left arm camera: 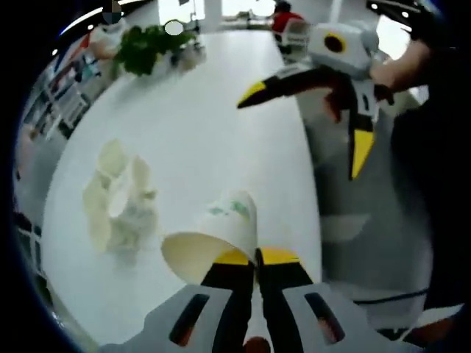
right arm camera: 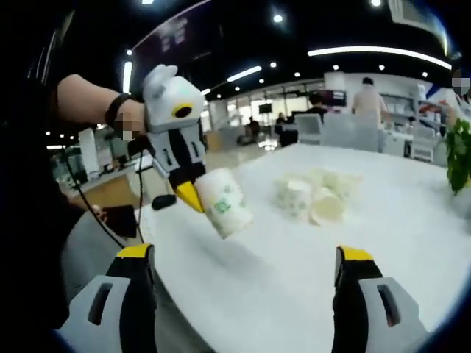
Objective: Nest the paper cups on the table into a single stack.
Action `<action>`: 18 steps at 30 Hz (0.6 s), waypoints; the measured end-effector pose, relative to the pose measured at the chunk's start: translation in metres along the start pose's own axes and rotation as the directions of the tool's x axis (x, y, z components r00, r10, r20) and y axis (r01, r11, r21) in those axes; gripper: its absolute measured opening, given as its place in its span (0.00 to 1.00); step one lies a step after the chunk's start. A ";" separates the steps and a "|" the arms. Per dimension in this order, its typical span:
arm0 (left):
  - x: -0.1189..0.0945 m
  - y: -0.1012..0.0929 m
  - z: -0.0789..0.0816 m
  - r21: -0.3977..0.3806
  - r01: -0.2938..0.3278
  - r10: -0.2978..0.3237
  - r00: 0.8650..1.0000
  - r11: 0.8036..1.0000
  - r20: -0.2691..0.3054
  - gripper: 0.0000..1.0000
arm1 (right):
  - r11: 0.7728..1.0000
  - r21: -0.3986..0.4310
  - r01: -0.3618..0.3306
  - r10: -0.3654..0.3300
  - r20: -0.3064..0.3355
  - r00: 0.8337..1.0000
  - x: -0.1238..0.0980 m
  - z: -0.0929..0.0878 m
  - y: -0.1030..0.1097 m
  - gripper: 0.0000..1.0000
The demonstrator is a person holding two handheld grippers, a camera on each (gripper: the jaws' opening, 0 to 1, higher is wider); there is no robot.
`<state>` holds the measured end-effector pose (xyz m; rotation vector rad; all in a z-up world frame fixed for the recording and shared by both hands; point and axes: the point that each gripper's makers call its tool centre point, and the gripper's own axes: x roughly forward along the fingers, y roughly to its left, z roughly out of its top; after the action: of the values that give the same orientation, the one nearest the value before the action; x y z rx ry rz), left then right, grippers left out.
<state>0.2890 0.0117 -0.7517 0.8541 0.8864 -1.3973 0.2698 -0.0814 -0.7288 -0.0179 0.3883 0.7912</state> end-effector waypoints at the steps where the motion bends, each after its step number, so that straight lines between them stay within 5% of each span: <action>1: 0.002 -0.001 -0.001 0.005 -0.001 0.001 1.000 1.000 -0.016 0.00 | 1.000 -0.004 0.002 -0.002 -0.002 1.000 -0.001 -0.001 0.000 1.00; 11: 0.017 -0.002 -0.012 0.194 -0.036 0.068 0.985 0.980 -0.158 0.00 | 1.000 -0.013 0.015 -0.015 -0.018 1.000 0.000 -0.008 -0.002 1.00; 18: 0.025 0.012 -0.020 0.382 -0.057 0.160 0.956 0.922 -0.244 0.00 | 1.000 -0.024 0.011 -0.012 -0.026 1.000 0.002 -0.009 -0.001 1.00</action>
<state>0.2999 0.0190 -0.7834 1.3924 0.7720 -1.3909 0.2684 -0.0820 -0.7384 -0.0524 0.4035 0.7851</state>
